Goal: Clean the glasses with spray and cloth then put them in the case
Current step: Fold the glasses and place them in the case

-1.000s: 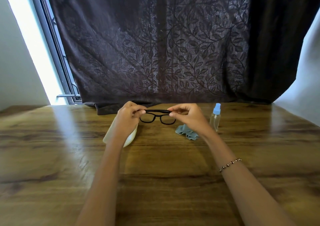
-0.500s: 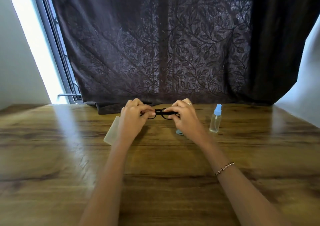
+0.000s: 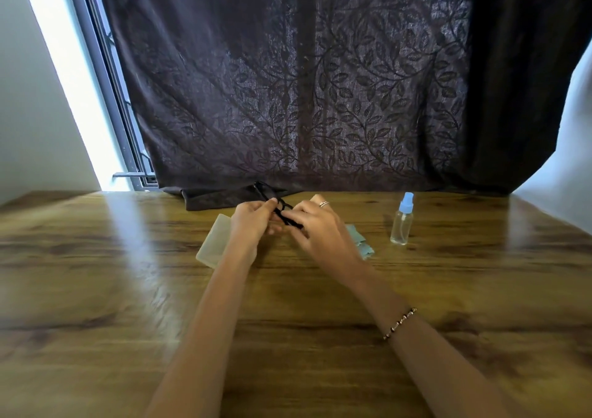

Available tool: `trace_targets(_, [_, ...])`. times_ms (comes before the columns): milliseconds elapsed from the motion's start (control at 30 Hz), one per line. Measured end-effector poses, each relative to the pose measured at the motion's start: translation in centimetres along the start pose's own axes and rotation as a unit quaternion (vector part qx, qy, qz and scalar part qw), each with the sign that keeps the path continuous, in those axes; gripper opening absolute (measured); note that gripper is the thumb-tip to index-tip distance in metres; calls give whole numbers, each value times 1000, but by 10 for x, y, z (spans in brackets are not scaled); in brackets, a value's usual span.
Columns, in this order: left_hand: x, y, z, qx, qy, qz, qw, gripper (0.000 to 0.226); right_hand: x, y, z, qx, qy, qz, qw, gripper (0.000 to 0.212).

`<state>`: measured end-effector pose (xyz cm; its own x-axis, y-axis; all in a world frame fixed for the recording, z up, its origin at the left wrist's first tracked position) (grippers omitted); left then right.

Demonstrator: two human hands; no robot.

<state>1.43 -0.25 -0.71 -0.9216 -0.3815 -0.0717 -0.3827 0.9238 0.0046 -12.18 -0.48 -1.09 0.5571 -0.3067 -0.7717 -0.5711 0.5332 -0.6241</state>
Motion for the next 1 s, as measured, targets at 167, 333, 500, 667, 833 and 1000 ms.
trace_targets(167, [-20,3,-7,33,-148,48,987,29,-7,-5,2,25,-161,-31,986,22])
trace_targets(333, [-28,14,-13,31,-286,182,940,33,-9,-7,-12,33,-134,-80,987,26])
trace_targets(500, [-27,22,-14,48,-300,253,919,32,-5,-7,-9,-2,-120,9,993,15])
trace_targets(667, [-34,21,-10,26,-274,285,918,29,-11,-10,-4,-29,-92,91,991,17])
trace_targets(833, [-42,22,-17,62,-298,250,919,27,-9,-7,1,-37,-31,78,996,19])
trace_targets(1000, [-84,-10,2,90,-368,-35,925,31,-13,-7,-7,5,-56,47,997,15])
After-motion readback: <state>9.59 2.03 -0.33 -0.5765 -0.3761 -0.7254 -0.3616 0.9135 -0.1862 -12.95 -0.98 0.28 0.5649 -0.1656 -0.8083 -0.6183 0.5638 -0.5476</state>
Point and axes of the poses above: each hand's wrist, its own y-axis away from the middle knuckle, its own x-axis out of the palm, z = x × y, the point moved 2 cm from there along -y, towards the middle knuckle, and after that the axes turned 6 degrees about z, right-handed, at the moved point
